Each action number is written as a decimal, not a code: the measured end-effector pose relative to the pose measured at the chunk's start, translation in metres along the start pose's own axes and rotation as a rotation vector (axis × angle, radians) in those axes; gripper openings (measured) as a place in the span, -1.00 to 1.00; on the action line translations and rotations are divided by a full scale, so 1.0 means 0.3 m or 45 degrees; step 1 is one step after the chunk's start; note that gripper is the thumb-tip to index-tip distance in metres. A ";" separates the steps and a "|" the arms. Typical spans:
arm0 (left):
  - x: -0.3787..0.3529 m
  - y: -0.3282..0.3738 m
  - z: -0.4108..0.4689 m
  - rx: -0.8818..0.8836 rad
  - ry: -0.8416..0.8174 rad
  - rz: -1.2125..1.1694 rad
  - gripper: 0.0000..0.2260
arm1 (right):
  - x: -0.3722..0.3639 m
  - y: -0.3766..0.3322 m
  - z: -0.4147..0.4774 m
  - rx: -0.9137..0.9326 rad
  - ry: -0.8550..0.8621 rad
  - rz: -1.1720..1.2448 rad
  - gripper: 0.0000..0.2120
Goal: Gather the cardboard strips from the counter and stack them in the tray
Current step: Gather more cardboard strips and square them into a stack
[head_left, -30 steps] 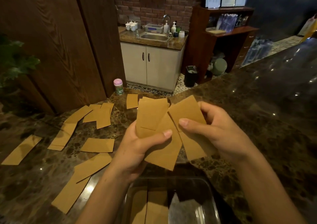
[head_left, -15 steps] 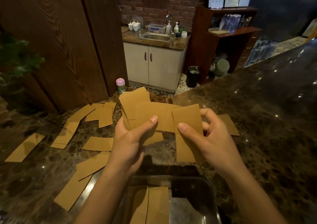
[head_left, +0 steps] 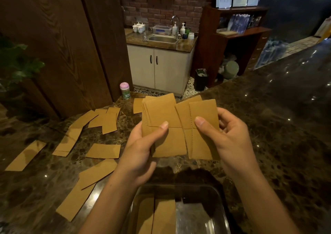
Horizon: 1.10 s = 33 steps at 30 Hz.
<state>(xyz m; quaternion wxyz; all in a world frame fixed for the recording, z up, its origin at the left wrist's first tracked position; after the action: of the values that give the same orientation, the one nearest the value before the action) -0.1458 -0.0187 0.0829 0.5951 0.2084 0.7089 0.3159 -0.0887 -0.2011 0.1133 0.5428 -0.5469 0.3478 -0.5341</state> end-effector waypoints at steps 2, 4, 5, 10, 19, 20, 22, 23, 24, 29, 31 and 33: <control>-0.003 0.016 0.002 -0.064 0.014 0.033 -0.66 | -0.022 0.004 -0.016 -0.019 -0.013 0.116 -0.69; -0.014 0.023 0.005 -0.107 0.018 0.028 -0.64 | -0.043 0.012 -0.031 -0.038 -0.022 0.182 -0.74; -0.013 0.027 0.005 -0.130 0.033 0.020 -0.63 | -0.056 0.018 -0.036 -0.058 -0.033 0.212 -0.75; 0.010 0.033 0.010 -0.192 0.088 0.001 -0.63 | -0.081 0.037 -0.041 -0.161 -0.109 0.423 -0.66; -0.014 -0.018 0.010 -0.097 0.057 0.041 -0.61 | -0.151 0.053 -0.036 -0.205 -0.152 0.365 -0.71; -0.017 -0.024 0.007 -0.045 0.045 -0.004 -0.65 | -0.147 0.053 -0.034 -0.211 -0.129 0.384 -0.71; -0.020 -0.023 0.001 -0.010 0.021 -0.043 -0.69 | -0.129 0.057 -0.030 -0.224 -0.073 0.440 -0.75; -0.010 -0.016 0.001 -0.032 0.039 -0.033 -0.72 | -0.120 0.059 -0.029 -0.229 -0.048 0.460 -0.76; 0.003 -0.006 0.001 -0.063 0.074 -0.017 -0.76 | -0.111 0.060 -0.027 -0.231 -0.025 0.471 -0.76; 0.014 0.026 0.005 -0.171 0.098 0.002 -0.72 | -0.106 0.047 -0.032 -0.202 -0.083 0.479 -0.67; -0.001 0.033 0.008 -0.208 0.066 0.031 -0.65 | -0.128 0.040 -0.037 -0.198 -0.164 0.442 -0.64; -0.017 0.027 0.009 -0.204 0.028 0.053 -0.60 | -0.143 0.040 -0.037 -0.192 -0.203 0.391 -0.67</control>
<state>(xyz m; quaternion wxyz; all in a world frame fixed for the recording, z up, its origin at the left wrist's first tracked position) -0.1426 -0.0157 0.0918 0.5953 0.1714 0.6835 0.3861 -0.1051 -0.1644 0.0911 0.6012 -0.5672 0.4221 -0.3724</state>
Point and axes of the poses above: each hand's wrist, its own z-axis towards the middle knuckle, its own x-axis out of the back of the hand, y = z × x, the point moved 8 cm from there along z, towards the middle knuckle, and after that the axes turned 15 degrees about -z, right-handed, at the moved point
